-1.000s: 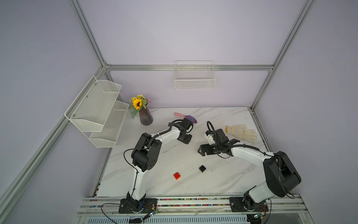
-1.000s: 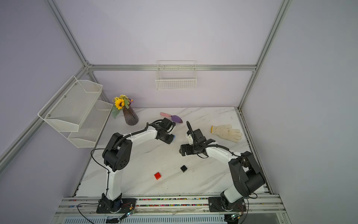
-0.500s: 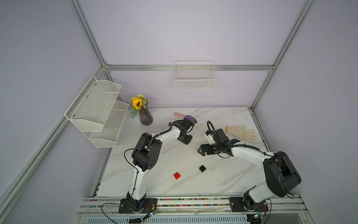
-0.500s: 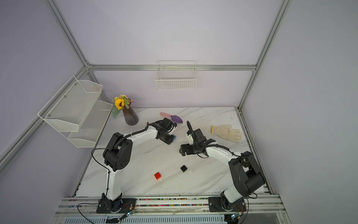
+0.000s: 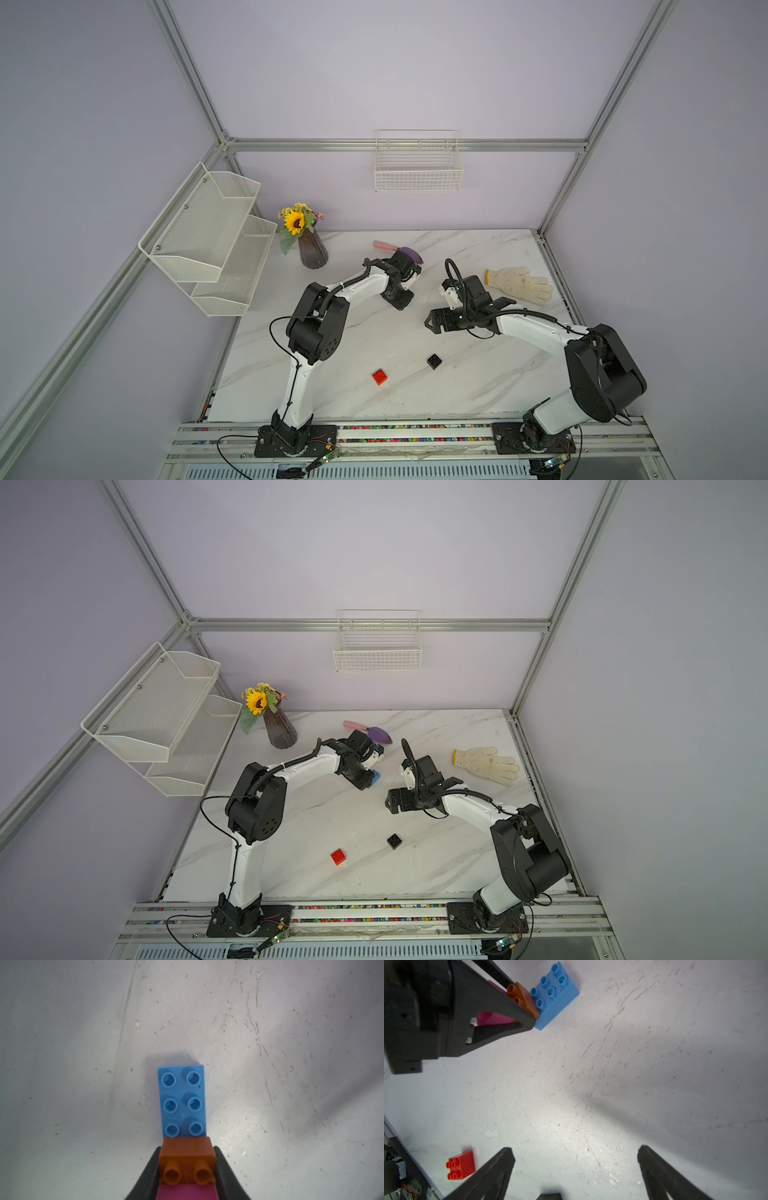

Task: Assemble the letter v with lego
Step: Assemble the lego brick with the lego brick.

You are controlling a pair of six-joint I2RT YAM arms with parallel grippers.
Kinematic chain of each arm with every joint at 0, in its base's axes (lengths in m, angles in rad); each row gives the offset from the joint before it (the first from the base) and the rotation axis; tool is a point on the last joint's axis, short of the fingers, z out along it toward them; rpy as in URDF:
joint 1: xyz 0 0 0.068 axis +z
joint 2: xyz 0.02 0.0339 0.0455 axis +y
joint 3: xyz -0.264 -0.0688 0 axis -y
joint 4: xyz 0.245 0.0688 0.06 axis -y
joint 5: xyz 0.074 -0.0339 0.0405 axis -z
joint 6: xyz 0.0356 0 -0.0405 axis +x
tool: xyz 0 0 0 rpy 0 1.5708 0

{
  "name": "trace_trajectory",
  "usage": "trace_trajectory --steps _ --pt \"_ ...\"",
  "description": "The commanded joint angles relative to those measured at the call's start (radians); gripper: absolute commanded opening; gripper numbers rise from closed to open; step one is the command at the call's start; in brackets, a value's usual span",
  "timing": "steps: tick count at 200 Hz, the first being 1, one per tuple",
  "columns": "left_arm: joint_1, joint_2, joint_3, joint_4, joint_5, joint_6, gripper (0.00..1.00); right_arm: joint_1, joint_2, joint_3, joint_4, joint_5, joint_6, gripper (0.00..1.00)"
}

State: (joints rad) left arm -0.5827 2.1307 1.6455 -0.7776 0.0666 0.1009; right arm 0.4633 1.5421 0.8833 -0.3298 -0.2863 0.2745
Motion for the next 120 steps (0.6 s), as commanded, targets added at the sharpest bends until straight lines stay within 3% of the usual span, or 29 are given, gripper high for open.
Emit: trace_trajectory --steps 1,92,120 --pt "0.003 0.086 -0.070 -0.244 0.049 0.067 0.26 -0.009 -0.024 -0.001 -0.003 -0.009 -0.013 0.97" --pt "0.014 0.129 0.064 -0.347 0.008 0.075 0.25 -0.017 -0.013 0.000 -0.004 -0.027 -0.018 0.97" --pt "0.006 0.121 0.048 -0.324 -0.011 0.050 0.25 -0.017 -0.010 -0.001 0.000 -0.031 -0.020 0.97"
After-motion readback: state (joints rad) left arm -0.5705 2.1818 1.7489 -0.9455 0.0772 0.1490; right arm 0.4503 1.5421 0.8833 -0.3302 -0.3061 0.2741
